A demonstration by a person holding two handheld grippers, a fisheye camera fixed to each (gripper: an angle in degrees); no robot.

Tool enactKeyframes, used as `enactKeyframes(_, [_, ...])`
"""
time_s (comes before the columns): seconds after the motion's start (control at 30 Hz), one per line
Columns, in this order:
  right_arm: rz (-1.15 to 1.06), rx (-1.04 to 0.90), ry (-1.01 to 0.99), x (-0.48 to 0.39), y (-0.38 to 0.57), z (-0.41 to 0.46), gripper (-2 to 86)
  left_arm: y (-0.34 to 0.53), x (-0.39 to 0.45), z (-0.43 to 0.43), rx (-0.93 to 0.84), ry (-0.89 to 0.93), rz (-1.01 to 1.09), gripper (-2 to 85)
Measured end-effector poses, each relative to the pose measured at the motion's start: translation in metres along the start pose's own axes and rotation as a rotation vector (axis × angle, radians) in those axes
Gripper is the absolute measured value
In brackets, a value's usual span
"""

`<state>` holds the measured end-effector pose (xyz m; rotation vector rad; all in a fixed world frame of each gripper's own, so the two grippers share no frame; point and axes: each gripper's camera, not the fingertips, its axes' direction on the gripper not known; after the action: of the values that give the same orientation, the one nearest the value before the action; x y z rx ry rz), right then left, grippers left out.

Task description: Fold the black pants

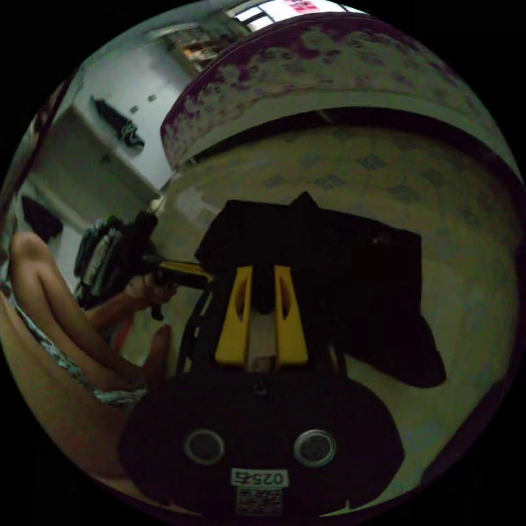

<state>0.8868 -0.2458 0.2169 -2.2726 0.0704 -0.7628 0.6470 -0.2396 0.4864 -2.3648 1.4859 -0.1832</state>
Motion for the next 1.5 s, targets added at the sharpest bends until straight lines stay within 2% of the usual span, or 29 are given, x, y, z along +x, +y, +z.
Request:
enactKeyframes(0.17, [0.332,0.060,-0.156,0.082,0.029,-0.026,15.7,0.003,-0.036,-0.010,0.079,0.234,-0.131,9.2])
enactKeyframes(0.3, [0.462,0.143,-0.289,0.120,0.036,-0.033,16.6,0.001,-0.059,-0.005,0.083,0.424,-0.201,9.0])
enactKeyframes(0.47, [0.551,0.164,-0.406,0.154,0.016,-0.038,13.2,0.007,-0.061,-0.021,0.118,0.399,-0.192,10.7])
enactKeyframes(0.53, [0.494,0.153,-0.492,0.154,0.002,-0.041,13.2,0.013,-0.054,-0.023,0.113,0.344,-0.159,12.2])
enactKeyframes(0.63, [0.317,0.026,-0.557,0.131,-0.029,-0.041,13.8,0.019,-0.033,-0.024,0.108,0.286,-0.074,13.7])
enactKeyframes(0.8, [0.090,-0.238,-0.671,0.091,-0.060,-0.026,14.1,0.015,-0.032,-0.017,0.136,0.253,-0.148,9.3])
enactKeyframes(0.83, [0.063,-0.262,-0.667,0.087,-0.063,-0.030,14.1,0.014,-0.043,-0.012,0.158,0.301,-0.223,7.3])
enactKeyframes(0.93, [0.090,-0.099,-0.598,0.094,-0.057,-0.078,15.2,0.014,-0.068,0.006,0.175,0.497,-0.386,3.9])
enactKeyframes(1.0, [0.131,0.021,-0.437,0.107,-0.042,-0.120,17.0,0.017,-0.074,0.015,0.191,0.573,-0.446,1.8])
enactKeyframes(1.07, [0.236,0.125,-0.101,0.134,-0.012,-0.175,18.9,0.023,-0.073,0.023,0.209,0.595,-0.496,-0.3])
enactKeyframes(1.1, [0.272,0.130,-0.016,0.142,-0.003,-0.186,19.0,0.023,-0.072,0.023,0.209,0.594,-0.492,-0.6])
enactKeyframes(1.17, [0.336,0.100,0.180,0.172,0.026,-0.217,19.2,0.021,-0.060,0.010,0.250,0.585,-0.439,-1.1])
enactKeyframes(1.23, [0.338,0.082,0.214,0.185,0.042,-0.228,19.6,0.017,-0.049,-0.024,0.330,0.528,-0.359,-1.1])
enactKeyframes(1.3, [0.310,0.090,0.215,0.189,0.047,-0.234,20.4,0.016,-0.039,-0.081,0.454,0.386,-0.297,-1.1])
enactKeyframes(1.37, [0.202,0.108,0.217,0.181,0.036,-0.238,21.3,0.034,-0.032,-0.177,0.690,0.087,-0.283,-1.2])
enactKeyframes(1.4, [0.172,0.096,0.227,0.179,0.032,-0.237,21.5,0.043,-0.032,-0.199,0.751,0.025,-0.297,-1.2])
enactKeyframes(1.47, [0.065,0.024,0.212,0.174,0.010,-0.225,22.0,0.085,-0.044,-0.269,0.947,-0.149,-0.428,-1.4])
enactKeyframes(1.5, [0.049,0.006,0.199,0.175,0.005,-0.222,22.2,0.096,-0.049,-0.280,0.971,-0.199,-0.474,-1.4])
